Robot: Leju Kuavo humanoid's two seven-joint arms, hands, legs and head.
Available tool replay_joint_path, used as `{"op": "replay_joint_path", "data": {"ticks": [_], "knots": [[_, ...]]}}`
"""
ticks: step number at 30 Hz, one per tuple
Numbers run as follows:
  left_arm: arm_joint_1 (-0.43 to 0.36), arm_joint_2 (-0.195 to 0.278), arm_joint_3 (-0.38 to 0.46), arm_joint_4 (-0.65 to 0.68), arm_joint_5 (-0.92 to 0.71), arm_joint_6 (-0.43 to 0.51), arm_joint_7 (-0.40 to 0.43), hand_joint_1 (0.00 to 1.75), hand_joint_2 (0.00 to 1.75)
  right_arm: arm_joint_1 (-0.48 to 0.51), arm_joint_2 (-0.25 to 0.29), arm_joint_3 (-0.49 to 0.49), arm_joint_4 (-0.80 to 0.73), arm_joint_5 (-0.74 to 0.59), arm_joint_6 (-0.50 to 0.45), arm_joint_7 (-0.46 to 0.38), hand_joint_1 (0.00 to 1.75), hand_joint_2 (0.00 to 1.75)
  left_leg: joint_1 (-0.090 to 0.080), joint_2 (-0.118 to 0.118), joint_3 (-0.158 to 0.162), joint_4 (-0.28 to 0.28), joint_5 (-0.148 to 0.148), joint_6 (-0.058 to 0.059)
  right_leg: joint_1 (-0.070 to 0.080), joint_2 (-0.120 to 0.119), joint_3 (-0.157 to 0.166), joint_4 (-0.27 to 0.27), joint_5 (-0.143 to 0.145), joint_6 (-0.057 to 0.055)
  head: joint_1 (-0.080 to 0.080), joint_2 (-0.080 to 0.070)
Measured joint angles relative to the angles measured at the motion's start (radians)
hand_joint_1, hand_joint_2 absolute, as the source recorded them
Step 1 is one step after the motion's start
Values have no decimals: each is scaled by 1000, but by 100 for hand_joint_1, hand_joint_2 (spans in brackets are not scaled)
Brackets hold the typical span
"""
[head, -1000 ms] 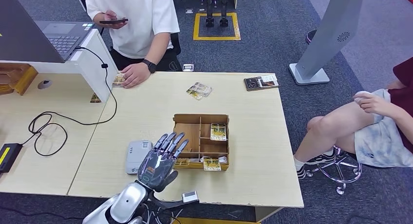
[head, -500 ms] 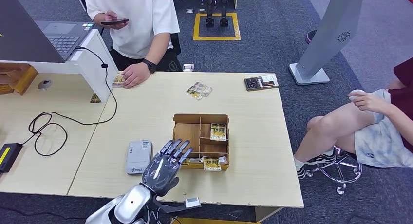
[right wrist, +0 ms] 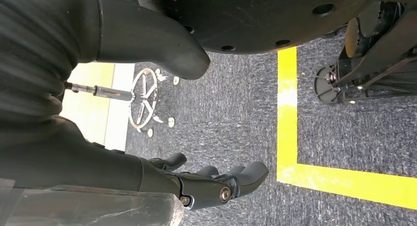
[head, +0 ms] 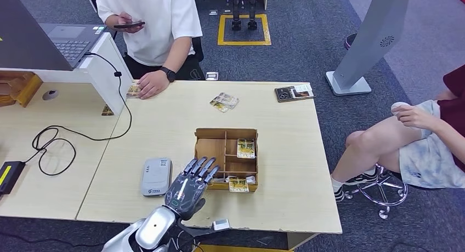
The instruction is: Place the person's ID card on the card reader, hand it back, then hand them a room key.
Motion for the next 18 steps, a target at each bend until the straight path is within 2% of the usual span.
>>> {"op": "replay_joint_path", "data": {"ticks": [2,18], "knots": [[5,-6,0,0,6,9,12,175,175,0,0,0,0,0,-1,0,0,175,0,0,0,0,0,0,0,0,0,0,0,0,0,0],[37,-33,12,0,10,92,33,175,175,0,0,0,0,-2,-2,-2,0,175,0,0,0,0,0,0,0,0,1,0,0,0,0,0]]}}
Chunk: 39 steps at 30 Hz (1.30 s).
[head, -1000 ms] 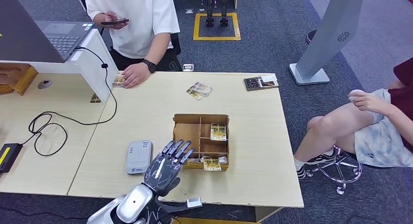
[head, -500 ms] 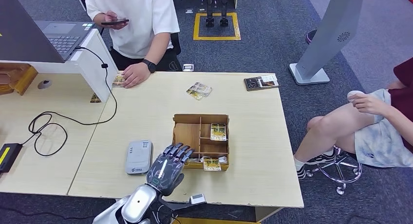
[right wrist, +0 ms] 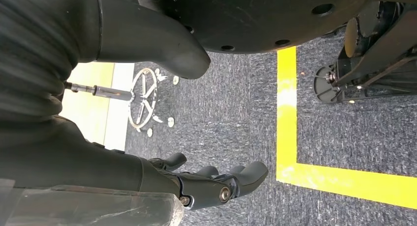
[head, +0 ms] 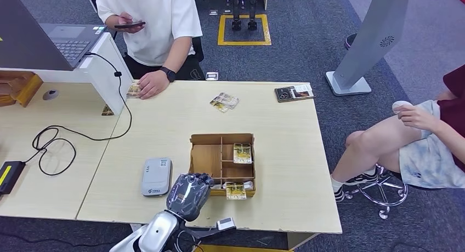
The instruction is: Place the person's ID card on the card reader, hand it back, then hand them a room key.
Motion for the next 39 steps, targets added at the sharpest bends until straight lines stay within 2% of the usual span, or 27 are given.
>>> {"op": "replay_joint_path", "data": {"ticks": [6,16,23,30,32,36,39], "knots": [[22,-10,16,-2,4,44,-16,175,175,0,0,0,0,0,0,-2,0,175,0,0,0,0,0,0,0,0,0,0,0,0,0,0],[56,-21,46,-17,15,177,-59,175,175,1,0,0,0,0,-3,-3,0,175,0,0,0,0,0,0,0,0,0,0,0,0,0,0],[90,-47,94,-49,48,345,-155,175,175,1,0,0,-1,0,-16,-7,0,175,0,0,0,0,0,0,0,0,0,0,0,0,0,0],[115,-69,139,-76,57,352,-189,175,175,1,0,0,-4,0,-21,-9,0,175,0,0,0,0,0,0,0,0,0,0,0,0,0,0],[126,-79,159,-88,63,352,-232,175,175,1,0,0,-5,0,-22,-10,0,175,0,0,0,0,0,0,0,0,0,0,0,0,0,0],[157,-134,240,-126,148,352,-397,175,175,2,0,0,-7,0,-29,-14,0,175,0,0,0,0,0,0,0,0,0,0,0,0,0,0],[162,-169,291,-142,226,352,-456,175,175,2,0,0,-9,0,-34,-17,0,175,0,0,0,0,0,0,0,0,0,0,0,0,0,0]]}}
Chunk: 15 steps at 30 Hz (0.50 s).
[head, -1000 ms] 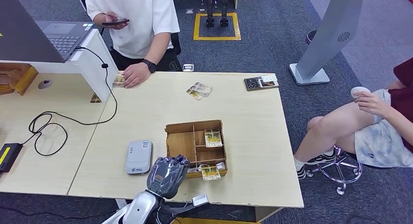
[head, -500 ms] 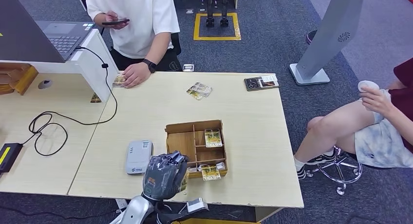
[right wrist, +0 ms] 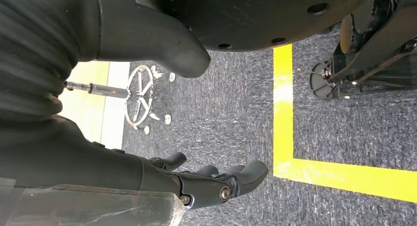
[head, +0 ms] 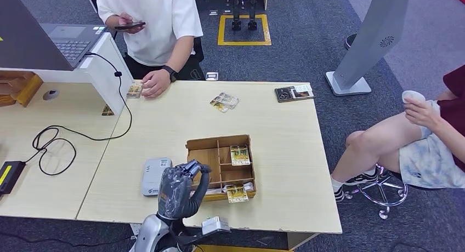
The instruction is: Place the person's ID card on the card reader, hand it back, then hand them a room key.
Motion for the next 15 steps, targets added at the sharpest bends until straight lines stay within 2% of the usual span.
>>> {"op": "replay_joint_path", "data": {"ticks": [8,11,15], "knots": [[-3,-36,54,-6,97,0,-54,175,175,0,0,0,-1,0,-4,-1,0,175,0,0,0,0,0,0,0,0,0,0,0,0,0,0],[-3,-38,62,-6,109,0,-78,169,175,0,0,0,-1,0,-4,-1,0,175,0,0,0,0,0,0,0,0,0,0,0,0,0,0],[2,-37,71,-7,95,0,-161,1,175,0,0,0,-2,0,-2,-2,0,175,0,0,0,0,0,0,0,0,0,0,0,0,0,0]]}}
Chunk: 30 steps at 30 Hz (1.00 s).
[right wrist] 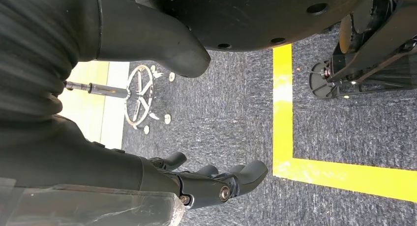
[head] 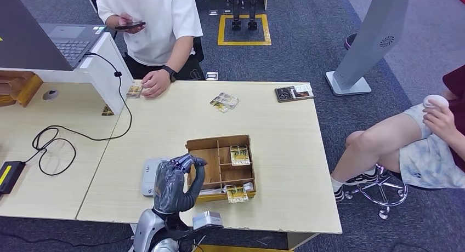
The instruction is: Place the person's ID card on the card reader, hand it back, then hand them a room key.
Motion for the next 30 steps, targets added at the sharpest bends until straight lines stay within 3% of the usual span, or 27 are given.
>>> {"op": "replay_joint_path", "data": {"ticks": [10,30], "knots": [[106,-15,78,-103,-61,0,-311,0,175,5,0,0,-5,0,5,0,0,175,0,0,0,0,0,0,0,0,0,0,0,0,0,0],[164,-9,105,-199,-174,0,-328,0,175,5,-1,0,-7,0,5,0,0,175,0,0,0,0,0,0,0,0,0,0,0,0,0,0]]}}
